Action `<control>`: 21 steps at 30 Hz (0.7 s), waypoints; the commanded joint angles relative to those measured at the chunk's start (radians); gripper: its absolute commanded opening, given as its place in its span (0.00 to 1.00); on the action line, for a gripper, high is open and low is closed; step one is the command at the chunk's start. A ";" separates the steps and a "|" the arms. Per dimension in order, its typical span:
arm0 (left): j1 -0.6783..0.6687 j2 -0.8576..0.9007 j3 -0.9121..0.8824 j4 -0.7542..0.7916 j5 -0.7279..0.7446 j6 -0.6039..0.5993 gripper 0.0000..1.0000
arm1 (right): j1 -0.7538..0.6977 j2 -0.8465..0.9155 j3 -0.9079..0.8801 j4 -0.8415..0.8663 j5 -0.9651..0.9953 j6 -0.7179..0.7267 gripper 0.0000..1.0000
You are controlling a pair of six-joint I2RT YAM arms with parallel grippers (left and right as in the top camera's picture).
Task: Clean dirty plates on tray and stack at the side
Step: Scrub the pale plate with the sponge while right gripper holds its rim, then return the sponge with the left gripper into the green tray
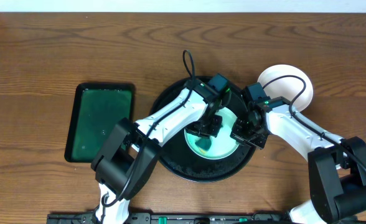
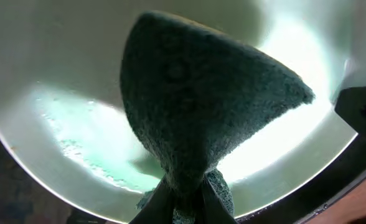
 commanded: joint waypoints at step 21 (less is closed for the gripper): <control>0.551 -0.325 -0.032 -0.213 -0.410 -0.059 0.07 | -0.021 0.024 -0.008 -0.021 0.072 -0.073 0.01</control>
